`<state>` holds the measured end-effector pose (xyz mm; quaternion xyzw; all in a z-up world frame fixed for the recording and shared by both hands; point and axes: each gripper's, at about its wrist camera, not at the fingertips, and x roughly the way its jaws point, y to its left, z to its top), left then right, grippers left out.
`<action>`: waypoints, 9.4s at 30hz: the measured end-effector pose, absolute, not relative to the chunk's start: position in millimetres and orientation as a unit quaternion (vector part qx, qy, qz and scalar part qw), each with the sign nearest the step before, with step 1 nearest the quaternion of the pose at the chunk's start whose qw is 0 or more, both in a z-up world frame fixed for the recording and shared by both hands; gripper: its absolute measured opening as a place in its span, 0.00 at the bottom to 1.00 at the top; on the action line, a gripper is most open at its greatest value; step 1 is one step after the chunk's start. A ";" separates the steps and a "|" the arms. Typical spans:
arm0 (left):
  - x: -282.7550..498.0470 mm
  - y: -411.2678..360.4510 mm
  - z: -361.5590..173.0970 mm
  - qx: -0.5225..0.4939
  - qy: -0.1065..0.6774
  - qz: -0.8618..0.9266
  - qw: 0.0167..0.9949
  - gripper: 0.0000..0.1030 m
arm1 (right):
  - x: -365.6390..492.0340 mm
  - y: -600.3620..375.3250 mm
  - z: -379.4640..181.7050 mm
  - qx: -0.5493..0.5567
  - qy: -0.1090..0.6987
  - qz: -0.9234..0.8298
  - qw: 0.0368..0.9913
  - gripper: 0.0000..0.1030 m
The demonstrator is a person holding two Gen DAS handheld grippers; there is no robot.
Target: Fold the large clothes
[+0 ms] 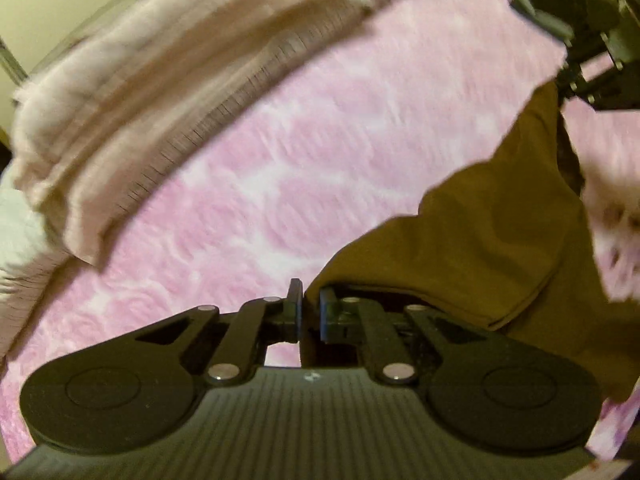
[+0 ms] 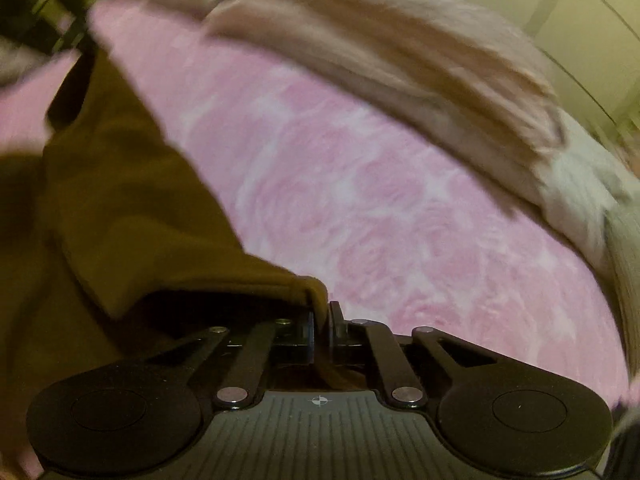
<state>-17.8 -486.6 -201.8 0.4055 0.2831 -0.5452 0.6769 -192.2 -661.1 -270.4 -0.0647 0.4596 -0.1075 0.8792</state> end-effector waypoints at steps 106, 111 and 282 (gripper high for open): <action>-155.7 -716.6 -275.1 0.266 0.290 -0.543 0.742 0.02 | -343.7 -770.4 -330.4 0.161 0.504 -0.331 0.782 0.61; -79.5 -575.6 -193.2 0.208 0.298 -0.434 0.825 0.02 | -310.1 -749.1 -304.4 0.139 0.500 -0.295 0.802 0.61; -254.2 -646.1 -240.5 0.291 0.486 -0.374 0.734 0.34 | -479.9 -889.5 -284.5 0.315 0.426 -0.308 0.790 0.56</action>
